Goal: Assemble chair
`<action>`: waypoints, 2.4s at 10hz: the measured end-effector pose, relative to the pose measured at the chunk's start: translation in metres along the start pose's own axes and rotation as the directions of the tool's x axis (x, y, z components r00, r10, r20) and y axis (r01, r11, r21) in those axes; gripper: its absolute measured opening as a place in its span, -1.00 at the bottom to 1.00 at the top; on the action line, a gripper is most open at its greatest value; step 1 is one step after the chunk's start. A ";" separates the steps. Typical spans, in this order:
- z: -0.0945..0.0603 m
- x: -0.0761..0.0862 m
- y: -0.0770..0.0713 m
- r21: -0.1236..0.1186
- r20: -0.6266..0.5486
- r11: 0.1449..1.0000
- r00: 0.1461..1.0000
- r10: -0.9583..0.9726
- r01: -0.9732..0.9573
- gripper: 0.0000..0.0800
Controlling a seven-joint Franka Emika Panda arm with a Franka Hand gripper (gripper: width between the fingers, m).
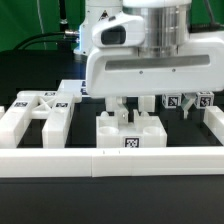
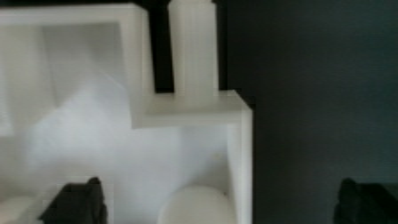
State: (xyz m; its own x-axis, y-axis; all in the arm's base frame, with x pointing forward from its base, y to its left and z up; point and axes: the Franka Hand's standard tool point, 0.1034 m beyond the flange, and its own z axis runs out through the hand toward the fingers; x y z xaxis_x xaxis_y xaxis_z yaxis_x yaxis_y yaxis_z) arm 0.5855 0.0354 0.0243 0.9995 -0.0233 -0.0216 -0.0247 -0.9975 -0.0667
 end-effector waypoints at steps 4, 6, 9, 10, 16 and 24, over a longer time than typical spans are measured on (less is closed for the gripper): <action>0.018 0.000 -0.003 0.001 -0.017 1.000 1.000 -0.012 0.012 0.62; 0.018 0.000 -0.003 0.002 -0.021 1.000 1.000 -0.012 0.012 0.35; 0.018 0.000 -0.003 0.002 -0.021 1.000 1.000 -0.012 0.012 -0.52; 0.018 0.000 -0.003 0.002 -0.021 1.000 1.000 -0.012 0.012 -0.52; 0.018 0.000 -0.003 0.002 -0.021 1.000 1.000 -0.012 0.012 -0.93; 0.020 0.015 -0.057 0.014 -0.043 0.998 0.997 -0.058 0.058 -0.92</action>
Offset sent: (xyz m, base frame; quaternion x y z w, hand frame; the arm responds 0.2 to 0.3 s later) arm 0.0012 -0.0046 -0.0180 -0.0148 0.0252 -0.0102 0.9995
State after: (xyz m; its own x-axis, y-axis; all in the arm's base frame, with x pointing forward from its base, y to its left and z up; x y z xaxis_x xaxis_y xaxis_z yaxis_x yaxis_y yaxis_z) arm 0.6012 0.0930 0.0082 0.9992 0.0316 0.0255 0.0336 -0.9961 -0.0821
